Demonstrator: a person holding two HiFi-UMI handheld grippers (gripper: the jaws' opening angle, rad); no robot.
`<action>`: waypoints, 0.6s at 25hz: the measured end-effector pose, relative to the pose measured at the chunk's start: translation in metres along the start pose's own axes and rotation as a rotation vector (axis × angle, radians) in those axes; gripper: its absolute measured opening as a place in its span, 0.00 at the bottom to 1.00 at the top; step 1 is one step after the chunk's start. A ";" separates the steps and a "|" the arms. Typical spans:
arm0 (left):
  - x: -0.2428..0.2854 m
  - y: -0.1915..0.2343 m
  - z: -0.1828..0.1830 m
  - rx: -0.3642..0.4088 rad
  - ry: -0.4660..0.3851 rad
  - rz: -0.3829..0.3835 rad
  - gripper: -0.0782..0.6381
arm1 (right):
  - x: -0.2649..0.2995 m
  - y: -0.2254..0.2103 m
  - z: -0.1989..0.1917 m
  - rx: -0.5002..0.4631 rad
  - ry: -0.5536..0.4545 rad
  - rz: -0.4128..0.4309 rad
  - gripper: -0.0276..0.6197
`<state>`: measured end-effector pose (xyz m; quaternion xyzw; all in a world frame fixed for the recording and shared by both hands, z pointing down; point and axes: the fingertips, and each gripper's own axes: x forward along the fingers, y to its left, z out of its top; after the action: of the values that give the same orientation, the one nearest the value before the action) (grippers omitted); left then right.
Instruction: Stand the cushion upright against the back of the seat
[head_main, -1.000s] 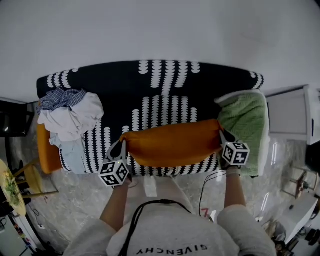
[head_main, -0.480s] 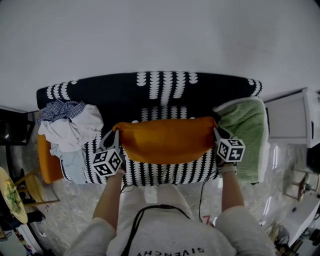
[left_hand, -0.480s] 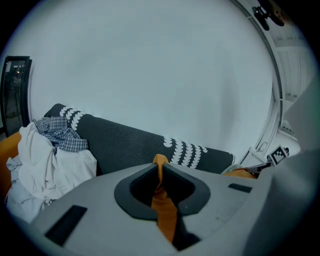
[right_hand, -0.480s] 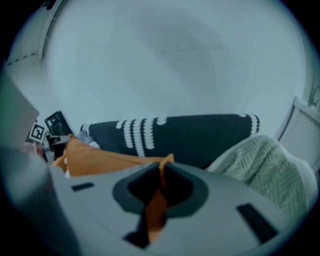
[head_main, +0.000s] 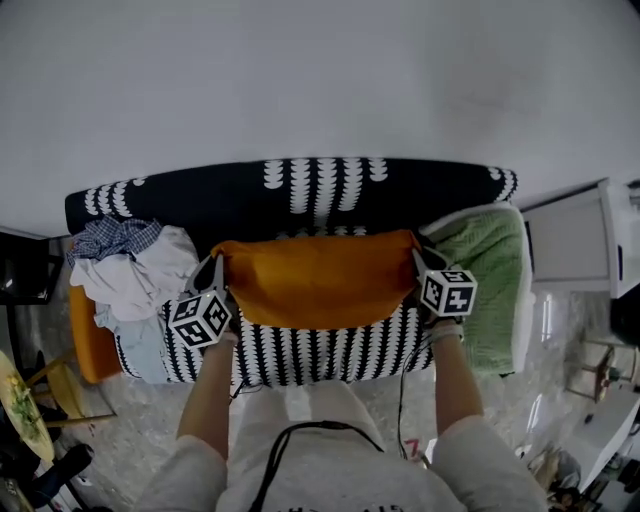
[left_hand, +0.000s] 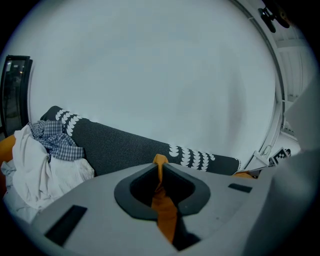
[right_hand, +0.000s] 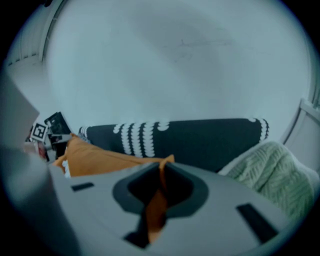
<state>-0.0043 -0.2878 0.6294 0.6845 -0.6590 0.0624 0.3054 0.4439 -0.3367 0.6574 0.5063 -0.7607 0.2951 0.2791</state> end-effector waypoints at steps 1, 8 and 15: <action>0.002 0.001 0.001 -0.003 -0.002 0.002 0.18 | 0.002 0.000 0.002 -0.001 0.001 0.000 0.12; 0.016 0.010 0.013 -0.022 -0.021 0.003 0.18 | 0.016 0.003 0.016 0.052 -0.020 0.036 0.12; 0.027 0.015 0.021 -0.038 -0.033 0.008 0.18 | 0.024 0.004 0.022 0.071 -0.031 0.034 0.12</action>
<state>-0.0221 -0.3211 0.6304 0.6770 -0.6677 0.0398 0.3071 0.4293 -0.3658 0.6589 0.5074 -0.7625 0.3188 0.2438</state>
